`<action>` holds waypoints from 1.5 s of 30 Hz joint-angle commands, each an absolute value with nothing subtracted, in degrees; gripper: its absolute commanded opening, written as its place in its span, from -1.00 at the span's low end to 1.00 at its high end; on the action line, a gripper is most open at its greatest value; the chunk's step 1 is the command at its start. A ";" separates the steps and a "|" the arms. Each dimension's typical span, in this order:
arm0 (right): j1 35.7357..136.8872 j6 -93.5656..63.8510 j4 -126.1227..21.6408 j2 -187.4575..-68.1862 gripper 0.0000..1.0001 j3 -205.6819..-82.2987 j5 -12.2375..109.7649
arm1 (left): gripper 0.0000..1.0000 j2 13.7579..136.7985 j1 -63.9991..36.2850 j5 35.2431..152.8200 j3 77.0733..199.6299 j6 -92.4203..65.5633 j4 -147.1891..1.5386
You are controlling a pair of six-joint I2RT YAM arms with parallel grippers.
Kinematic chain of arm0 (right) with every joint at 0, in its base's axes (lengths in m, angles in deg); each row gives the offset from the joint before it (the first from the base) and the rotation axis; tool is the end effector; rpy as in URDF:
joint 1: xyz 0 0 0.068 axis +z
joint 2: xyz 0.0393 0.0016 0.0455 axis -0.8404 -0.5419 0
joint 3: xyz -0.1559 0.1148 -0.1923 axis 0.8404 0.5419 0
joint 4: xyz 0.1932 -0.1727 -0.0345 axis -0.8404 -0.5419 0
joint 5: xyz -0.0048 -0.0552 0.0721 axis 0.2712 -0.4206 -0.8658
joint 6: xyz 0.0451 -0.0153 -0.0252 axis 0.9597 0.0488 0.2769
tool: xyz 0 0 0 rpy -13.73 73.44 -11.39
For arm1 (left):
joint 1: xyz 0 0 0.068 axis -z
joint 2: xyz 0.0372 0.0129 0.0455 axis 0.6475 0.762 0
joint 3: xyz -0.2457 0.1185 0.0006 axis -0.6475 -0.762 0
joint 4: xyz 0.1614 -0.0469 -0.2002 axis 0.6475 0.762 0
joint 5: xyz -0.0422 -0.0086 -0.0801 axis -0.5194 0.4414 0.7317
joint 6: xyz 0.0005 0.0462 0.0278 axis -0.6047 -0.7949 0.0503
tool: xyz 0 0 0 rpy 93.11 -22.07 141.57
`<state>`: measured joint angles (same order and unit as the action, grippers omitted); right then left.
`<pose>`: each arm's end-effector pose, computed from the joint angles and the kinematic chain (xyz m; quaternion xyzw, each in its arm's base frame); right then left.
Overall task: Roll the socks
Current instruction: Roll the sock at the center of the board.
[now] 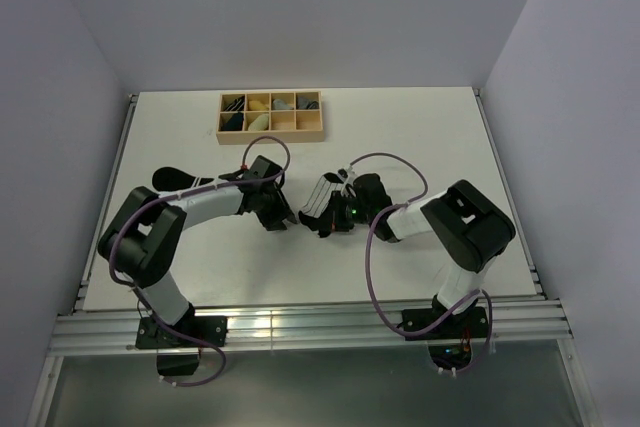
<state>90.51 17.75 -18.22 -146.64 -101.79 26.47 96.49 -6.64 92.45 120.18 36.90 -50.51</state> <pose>0.2460 0.1829 0.1158 -0.0778 0.8545 0.4560 0.2363 0.2649 -0.1818 0.1566 -0.2230 0.9445 -0.2118 0.1155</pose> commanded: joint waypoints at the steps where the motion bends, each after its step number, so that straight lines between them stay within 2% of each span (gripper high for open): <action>1: 89.70 18.67 -17.89 -146.67 -1.00 -103.42 25.56 | -0.19 98.13 -5.99 93.85 121.64 34.85 -51.11; 9: 88.04 21.48 -20.96 -149.13 -1.00 -104.92 25.47 | -0.16 98.22 -5.73 95.61 120.85 34.32 -54.81; 22: 85.66 26.14 -30.46 -154.84 -1.00 -107.73 26.17 | -0.23 95.23 -5.55 97.81 118.12 34.49 -65.35; 36: 85.40 25.70 -31.52 -155.64 -1.00 -107.64 26.61 | -0.31 97.08 -5.55 97.46 116.89 35.28 -74.50; 45: 85.40 25.26 -32.40 -156.43 -1.00 -108.43 26.43 | -0.38 98.83 -5.55 97.46 118.39 36.34 -75.04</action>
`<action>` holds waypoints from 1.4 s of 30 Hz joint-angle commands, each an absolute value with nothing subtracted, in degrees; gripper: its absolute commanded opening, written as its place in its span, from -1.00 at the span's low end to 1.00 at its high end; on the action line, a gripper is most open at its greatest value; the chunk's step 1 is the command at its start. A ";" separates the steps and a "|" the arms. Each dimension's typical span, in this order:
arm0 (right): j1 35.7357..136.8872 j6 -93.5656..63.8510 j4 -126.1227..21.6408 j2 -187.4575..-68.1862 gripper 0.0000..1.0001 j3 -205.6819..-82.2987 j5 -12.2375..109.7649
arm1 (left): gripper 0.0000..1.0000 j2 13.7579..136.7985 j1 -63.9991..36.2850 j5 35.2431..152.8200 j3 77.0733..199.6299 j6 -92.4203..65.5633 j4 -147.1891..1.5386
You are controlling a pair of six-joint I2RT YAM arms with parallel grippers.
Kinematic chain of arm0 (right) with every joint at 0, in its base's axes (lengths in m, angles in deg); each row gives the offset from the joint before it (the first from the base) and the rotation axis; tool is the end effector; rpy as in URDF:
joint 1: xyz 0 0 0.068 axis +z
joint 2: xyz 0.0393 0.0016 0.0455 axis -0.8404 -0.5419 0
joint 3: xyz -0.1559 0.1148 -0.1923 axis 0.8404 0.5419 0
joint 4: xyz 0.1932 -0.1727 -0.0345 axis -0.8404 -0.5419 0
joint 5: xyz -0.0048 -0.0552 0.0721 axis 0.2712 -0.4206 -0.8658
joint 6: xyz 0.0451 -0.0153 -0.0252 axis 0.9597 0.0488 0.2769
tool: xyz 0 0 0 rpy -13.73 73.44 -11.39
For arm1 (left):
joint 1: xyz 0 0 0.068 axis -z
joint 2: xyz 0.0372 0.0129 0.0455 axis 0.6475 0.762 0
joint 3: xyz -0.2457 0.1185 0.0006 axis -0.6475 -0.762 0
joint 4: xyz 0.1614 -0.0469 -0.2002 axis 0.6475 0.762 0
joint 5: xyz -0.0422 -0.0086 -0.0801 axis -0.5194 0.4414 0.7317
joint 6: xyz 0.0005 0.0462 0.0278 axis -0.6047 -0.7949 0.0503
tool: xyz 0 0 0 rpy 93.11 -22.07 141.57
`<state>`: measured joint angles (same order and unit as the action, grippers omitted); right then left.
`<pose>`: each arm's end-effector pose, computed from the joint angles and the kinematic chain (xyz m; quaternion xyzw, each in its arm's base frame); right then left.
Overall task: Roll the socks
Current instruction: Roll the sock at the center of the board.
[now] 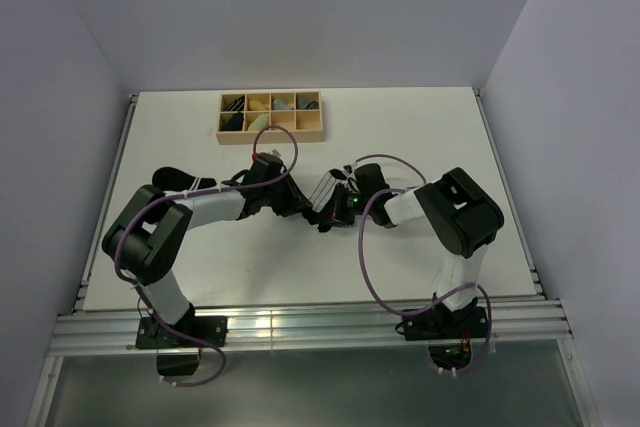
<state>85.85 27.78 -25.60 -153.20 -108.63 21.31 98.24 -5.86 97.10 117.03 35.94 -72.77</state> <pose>0.2775 0.1749 0.1004 0.0310 0.8734 0.4655 0.1398 0.2800 -0.2009 0.1568 -0.1743 0.9051 -0.3404 0.1861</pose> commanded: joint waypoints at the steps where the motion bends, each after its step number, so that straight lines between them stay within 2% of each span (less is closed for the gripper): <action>1: 85.40 25.35 -32.40 -156.60 -1.00 -108.52 26.43 | -0.38 98.75 -5.55 97.29 118.30 36.34 -75.03; 9: 85.31 24.65 -33.27 -156.87 -1.00 -108.79 26.43 | -0.40 100.24 -5.55 95.53 120.49 35.90 -75.12; 23: 85.40 20.17 -37.49 -155.55 -0.99 -108.44 28.54 | -0.69 105.60 -5.46 90.61 122.34 40.47 -67.57; 33: 86.71 14.37 -44.78 -143.97 -0.39 -107.21 33.72 | -0.80 106.31 -5.02 87.00 123.57 37.75 -60.97; 38: 88.99 9.46 -50.31 -136.49 -0.34 -107.90 42.50 | -0.82 107.10 -4.24 86.65 125.77 35.03 -58.25; 42: 93.65 4.97 -52.96 -129.82 -0.43 -109.57 53.40 | -0.82 107.71 -3.79 86.56 127.61 33.88 -56.93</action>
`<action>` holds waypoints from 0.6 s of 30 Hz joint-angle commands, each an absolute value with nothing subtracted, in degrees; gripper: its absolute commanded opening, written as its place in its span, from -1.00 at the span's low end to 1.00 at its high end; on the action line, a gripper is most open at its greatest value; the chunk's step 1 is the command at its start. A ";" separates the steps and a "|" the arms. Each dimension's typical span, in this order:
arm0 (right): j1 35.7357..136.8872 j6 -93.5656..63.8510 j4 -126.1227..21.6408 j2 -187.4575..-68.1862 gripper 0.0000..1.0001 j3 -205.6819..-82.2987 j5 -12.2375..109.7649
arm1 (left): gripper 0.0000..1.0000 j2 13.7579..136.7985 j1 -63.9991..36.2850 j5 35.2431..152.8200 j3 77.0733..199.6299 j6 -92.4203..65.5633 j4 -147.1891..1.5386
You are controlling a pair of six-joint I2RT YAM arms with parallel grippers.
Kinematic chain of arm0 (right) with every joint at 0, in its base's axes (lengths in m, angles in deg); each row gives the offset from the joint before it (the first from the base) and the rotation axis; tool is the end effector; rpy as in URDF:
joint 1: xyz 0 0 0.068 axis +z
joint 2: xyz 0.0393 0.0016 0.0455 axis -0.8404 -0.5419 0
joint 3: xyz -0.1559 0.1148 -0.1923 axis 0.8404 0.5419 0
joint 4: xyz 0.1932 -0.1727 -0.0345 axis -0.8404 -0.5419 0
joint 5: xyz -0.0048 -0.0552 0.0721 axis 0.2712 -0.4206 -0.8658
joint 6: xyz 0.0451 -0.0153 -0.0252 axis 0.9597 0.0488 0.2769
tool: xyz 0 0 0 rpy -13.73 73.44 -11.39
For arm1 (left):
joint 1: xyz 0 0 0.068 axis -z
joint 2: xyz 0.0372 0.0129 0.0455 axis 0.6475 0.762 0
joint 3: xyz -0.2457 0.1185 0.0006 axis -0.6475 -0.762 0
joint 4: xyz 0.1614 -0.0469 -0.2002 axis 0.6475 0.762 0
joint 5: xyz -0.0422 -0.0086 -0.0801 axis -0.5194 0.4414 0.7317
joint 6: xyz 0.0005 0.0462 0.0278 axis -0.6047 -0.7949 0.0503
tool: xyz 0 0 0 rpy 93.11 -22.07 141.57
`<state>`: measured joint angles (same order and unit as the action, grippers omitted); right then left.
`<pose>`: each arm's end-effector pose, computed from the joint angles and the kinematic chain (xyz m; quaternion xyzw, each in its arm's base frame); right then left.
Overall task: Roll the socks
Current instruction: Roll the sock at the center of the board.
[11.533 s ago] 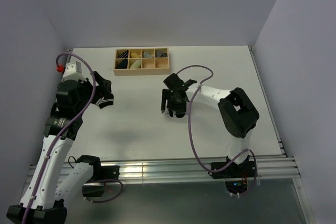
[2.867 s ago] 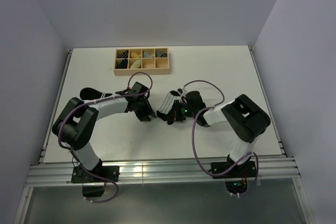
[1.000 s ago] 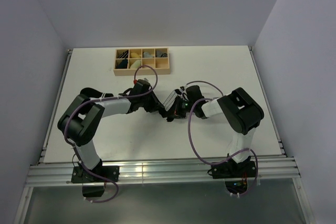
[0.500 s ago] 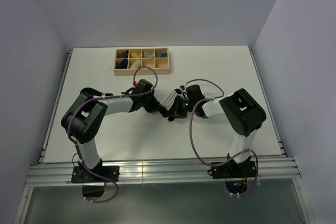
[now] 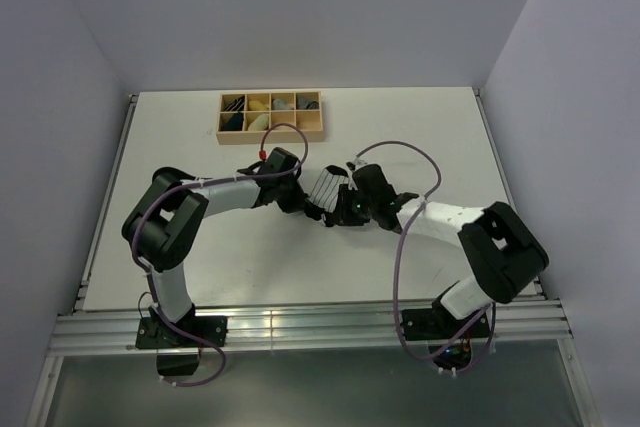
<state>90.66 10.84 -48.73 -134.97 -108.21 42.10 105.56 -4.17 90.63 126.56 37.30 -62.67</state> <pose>0.2416 0.1702 0.1569 -0.0549 0.9178 0.3014 0.2526 0.2982 -0.2219 0.1478 -0.2013 0.9269 -0.2642 0.1745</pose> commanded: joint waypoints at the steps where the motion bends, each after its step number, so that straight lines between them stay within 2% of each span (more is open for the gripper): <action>1: 95.75 4.18 -52.62 -129.10 -0.45 -109.84 54.20 | -0.82 107.71 -3.79 86.65 127.70 33.70 -56.75; 6: 97.09 4.96 -48.05 -129.53 -0.52 -111.07 50.35 | -0.82 107.63 -3.62 86.74 127.71 33.35 -56.92; 18: 94.37 9.44 -35.22 -139.81 -0.63 -110.99 40.15 | -0.82 107.36 -3.27 87.09 126.74 33.00 -57.10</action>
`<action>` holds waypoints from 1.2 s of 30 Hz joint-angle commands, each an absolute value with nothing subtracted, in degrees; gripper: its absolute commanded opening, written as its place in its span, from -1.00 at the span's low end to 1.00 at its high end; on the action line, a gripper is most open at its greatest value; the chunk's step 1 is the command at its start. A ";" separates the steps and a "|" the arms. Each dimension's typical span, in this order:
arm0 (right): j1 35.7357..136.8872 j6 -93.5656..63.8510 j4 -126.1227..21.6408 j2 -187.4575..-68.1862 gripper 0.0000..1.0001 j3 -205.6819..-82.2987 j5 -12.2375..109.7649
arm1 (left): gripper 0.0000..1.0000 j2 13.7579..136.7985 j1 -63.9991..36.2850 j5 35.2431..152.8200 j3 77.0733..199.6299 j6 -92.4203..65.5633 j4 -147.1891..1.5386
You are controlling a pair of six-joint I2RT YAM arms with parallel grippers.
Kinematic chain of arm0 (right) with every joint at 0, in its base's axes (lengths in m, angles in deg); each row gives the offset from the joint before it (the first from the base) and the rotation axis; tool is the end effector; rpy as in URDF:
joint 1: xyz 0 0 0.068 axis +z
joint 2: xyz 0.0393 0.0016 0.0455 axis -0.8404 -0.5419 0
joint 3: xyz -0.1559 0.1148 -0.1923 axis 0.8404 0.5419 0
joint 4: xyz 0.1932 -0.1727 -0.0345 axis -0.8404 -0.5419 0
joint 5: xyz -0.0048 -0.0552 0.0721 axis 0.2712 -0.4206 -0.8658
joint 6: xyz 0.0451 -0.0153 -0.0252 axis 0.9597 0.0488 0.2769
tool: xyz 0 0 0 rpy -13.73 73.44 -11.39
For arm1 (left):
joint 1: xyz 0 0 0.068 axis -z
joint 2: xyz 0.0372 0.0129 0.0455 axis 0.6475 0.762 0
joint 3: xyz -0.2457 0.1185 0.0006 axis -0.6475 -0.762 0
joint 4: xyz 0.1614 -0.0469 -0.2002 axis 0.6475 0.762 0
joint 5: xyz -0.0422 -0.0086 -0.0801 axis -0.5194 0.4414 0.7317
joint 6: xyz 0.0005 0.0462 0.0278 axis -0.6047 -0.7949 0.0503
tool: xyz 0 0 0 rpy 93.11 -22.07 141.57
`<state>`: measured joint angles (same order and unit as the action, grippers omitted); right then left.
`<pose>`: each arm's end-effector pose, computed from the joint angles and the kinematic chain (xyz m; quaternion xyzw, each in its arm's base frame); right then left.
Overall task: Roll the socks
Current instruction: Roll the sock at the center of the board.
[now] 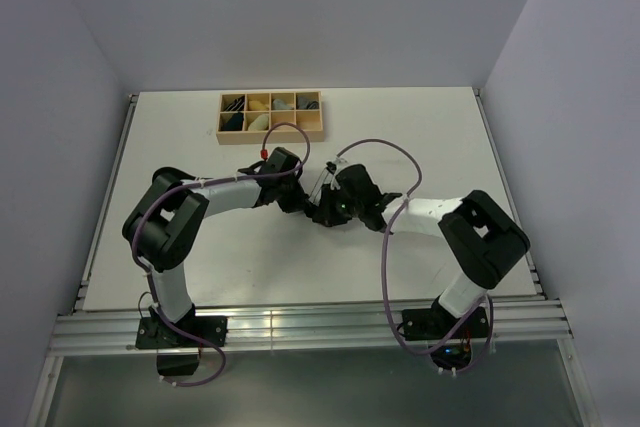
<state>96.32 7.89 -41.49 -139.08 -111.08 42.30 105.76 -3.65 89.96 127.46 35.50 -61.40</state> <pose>0.2420 0.2079 0.1607 -0.1271 0.8900 0.3307 0.2871 0.2977 -0.2252 0.1495 -0.1849 0.9321 -0.2551 0.1785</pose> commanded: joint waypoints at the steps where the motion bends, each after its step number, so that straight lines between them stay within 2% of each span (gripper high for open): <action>1: 93.84 9.70 -34.60 -139.90 -0.63 -110.37 40.41 | -0.82 107.36 -3.35 87.09 126.65 32.83 -57.19; 7: 89.45 9.97 -34.14 -138.41 -0.65 -106.15 40.41 | -0.82 106.92 -3.27 86.91 125.95 32.65 -57.01; 16: 89.79 4.71 -40.83 -131.66 -0.64 -106.85 43.48 | -0.83 107.01 -3.27 87.18 126.83 32.03 -56.05; 19: 92.68 -0.99 -45.47 -128.14 -0.57 -108.87 48.30 | -0.83 106.92 -3.27 87.35 127.18 31.77 -55.52; 24: 102.77 -11.36 -50.32 -128.74 -0.43 -113.61 57.79 | -0.84 107.27 -3.27 87.44 127.79 31.24 -55.08; 29: 108.59 -16.13 -51.21 -131.54 -0.43 -115.81 66.58 | -0.83 107.27 -3.27 88.05 127.53 30.89 -54.99; 36: 112.29 -19.74 -51.21 -136.38 -0.48 -118.19 69.32 | -0.84 107.45 -3.27 88.32 127.88 30.28 -54.64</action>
